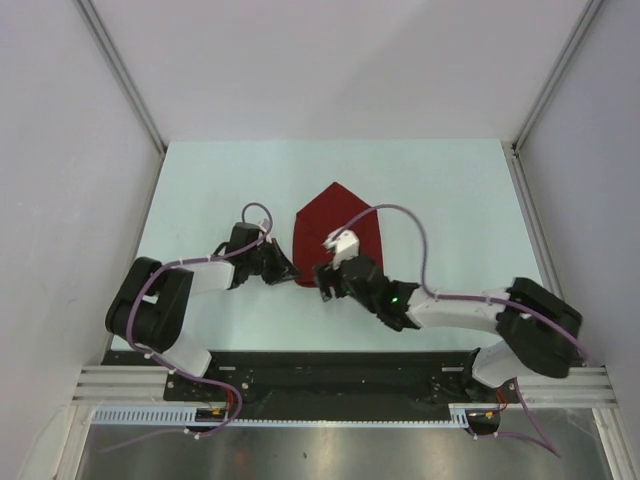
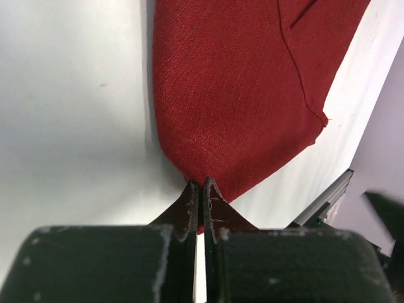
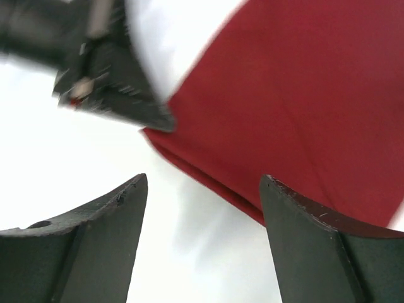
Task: Fold the napkin, place the utensils inside, and roll it up
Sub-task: Roll the napkin with the utensil
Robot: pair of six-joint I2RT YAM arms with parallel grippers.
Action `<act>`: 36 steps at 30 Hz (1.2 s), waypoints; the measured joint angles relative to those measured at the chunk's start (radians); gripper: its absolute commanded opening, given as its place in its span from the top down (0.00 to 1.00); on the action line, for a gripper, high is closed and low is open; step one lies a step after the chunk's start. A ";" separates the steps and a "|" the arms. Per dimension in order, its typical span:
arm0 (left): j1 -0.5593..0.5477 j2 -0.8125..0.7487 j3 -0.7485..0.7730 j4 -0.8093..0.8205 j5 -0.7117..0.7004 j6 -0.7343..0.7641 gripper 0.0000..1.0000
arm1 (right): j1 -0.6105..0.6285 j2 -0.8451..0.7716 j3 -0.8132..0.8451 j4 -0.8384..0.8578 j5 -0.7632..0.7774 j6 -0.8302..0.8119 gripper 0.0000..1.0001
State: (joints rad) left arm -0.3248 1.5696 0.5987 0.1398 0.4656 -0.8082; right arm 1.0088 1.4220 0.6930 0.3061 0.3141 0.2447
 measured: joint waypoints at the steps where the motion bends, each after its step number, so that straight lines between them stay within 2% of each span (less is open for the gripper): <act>1: 0.004 0.002 0.002 -0.005 0.005 0.001 1.00 | 0.039 0.038 0.020 0.015 0.034 -0.039 0.23; 5: 0.023 0.011 0.012 -0.039 0.023 0.006 1.00 | 0.185 0.236 0.101 0.069 0.155 -0.205 0.23; 12: 0.034 0.017 0.017 -0.051 0.047 0.016 1.00 | 0.278 0.431 0.172 0.177 0.277 -0.401 0.23; 23: 0.053 0.019 0.017 -0.061 0.074 0.027 1.00 | 0.293 0.617 0.231 0.389 0.496 -0.585 0.24; 33: 0.097 0.019 0.019 -0.085 0.097 0.044 1.00 | 0.224 0.623 0.220 0.404 0.538 -0.595 0.28; 36: 0.108 0.018 0.019 -0.093 0.100 0.051 1.00 | 0.218 0.601 0.190 0.396 0.538 -0.587 0.34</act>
State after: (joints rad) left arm -0.2173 1.5875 0.6174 0.0467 0.5655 -0.7574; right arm 1.2266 2.0228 0.8833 0.7025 0.8524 -0.3424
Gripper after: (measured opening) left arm 0.014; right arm 0.714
